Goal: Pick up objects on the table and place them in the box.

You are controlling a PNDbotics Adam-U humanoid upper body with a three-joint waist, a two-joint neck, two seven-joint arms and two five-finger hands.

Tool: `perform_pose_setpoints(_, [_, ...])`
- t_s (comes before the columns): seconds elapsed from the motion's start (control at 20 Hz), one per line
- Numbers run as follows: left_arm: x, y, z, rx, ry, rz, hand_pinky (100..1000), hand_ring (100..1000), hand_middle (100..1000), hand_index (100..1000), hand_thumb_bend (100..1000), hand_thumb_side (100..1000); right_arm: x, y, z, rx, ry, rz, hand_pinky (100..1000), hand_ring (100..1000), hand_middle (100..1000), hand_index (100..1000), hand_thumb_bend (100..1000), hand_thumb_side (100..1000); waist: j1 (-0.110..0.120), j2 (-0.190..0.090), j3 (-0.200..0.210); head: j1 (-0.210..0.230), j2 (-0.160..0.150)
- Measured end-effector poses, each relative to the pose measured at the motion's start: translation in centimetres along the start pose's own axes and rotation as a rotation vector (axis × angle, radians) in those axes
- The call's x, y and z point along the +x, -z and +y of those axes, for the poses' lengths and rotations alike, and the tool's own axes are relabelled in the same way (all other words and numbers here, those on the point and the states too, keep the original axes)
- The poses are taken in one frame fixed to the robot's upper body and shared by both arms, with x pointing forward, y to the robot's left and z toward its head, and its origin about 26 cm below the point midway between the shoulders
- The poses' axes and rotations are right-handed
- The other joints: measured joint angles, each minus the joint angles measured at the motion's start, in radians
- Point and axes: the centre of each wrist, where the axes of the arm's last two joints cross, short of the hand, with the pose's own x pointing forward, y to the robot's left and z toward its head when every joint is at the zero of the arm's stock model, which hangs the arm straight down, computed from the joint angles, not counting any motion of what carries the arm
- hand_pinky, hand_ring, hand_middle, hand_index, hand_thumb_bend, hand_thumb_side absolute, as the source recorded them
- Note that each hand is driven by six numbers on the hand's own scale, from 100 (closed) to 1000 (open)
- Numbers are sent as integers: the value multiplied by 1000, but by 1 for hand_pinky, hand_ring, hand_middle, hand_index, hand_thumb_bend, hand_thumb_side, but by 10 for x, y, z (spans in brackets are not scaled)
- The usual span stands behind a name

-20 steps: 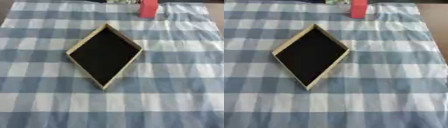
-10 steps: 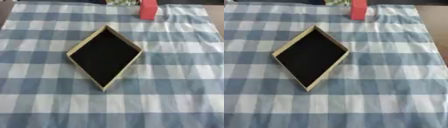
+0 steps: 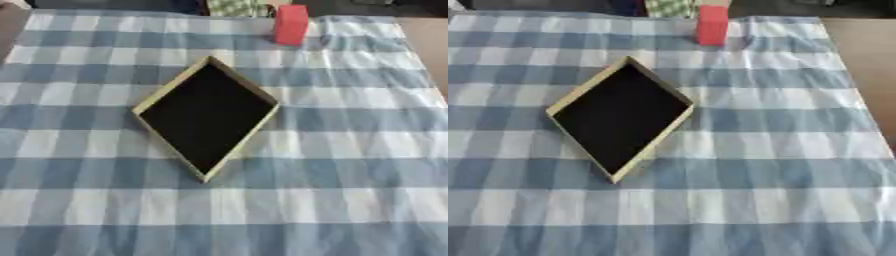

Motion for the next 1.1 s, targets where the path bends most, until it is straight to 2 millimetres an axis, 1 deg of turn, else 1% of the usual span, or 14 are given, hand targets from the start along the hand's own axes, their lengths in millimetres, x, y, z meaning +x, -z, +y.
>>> perform_pose_setpoints(0.1, [0, 0, 0, -8, 0, 1, 679, 710, 591, 621, 100, 750, -20, 9, -5, 53, -56, 30, 830, 841, 814, 868, 100, 830, 0, -3, 3, -5, 3])
perform_pose_setpoints(0.15, [0, 0, 0, -10, 0, 2, 679, 710, 591, 621, 100, 750, -30, 12, -7, 75, -82, 46, 832, 843, 814, 869, 100, 743, 0, -4, 5, -7, 3])
perform_pose_setpoints(0.2, [0, 0, 0, -11, 0, 3, 679, 710, 591, 621, 100, 750, -39, 15, -9, 95, -104, 63, 833, 845, 818, 869, 100, 847, -1, -5, 7, -9, 3])
perform_pose_setpoints(0.3, [0, -1, -1, -18, -4, 5, 679, 710, 591, 621, 100, 749, -58, 17, -10, 126, -136, 102, 845, 854, 828, 867, 100, 845, -2, -8, 10, -13, 3])
perform_pose_setpoints(0.4, [0, -1, -2, -22, -7, 7, 679, 710, 591, 621, 100, 749, -75, 19, -12, 147, -167, 141, 844, 859, 835, 870, 100, 869, -4, -10, 15, -16, 4])
perform_pose_setpoints(0.55, [0, -1, -2, -33, -7, 7, 679, 710, 591, 621, 100, 749, -95, 18, -10, 173, -194, 195, 857, 877, 849, 873, 100, 902, -6, -10, 21, -21, 5])
perform_pose_setpoints(0.7, [1, -1, -2, -37, -9, 8, 679, 709, 591, 620, 100, 750, -110, 15, -7, 212, -218, 233, 880, 906, 867, 872, 100, 932, -6, -10, 22, -26, 10])
perform_pose_setpoints(0.85, [1, -1, -2, -39, -13, 10, 678, 709, 591, 620, 100, 750, -121, 11, -1, 275, -254, 251, 902, 935, 885, 880, 100, 964, -6, -10, 25, -31, 11])
perform_pose_setpoints(0.95, [1, -1, -3, -42, -16, 12, 678, 710, 592, 620, 100, 751, -126, 9, 5, 320, -273, 251, 910, 947, 899, 888, 100, 995, -8, -10, 26, -34, 11])
perform_pose_setpoints(1.1, [1, -1, -4, -47, -19, 14, 678, 710, 592, 620, 100, 751, -129, 6, 18, 390, -283, 242, 926, 975, 932, 911, 100, 1000, -11, -10, 28, -40, 11])
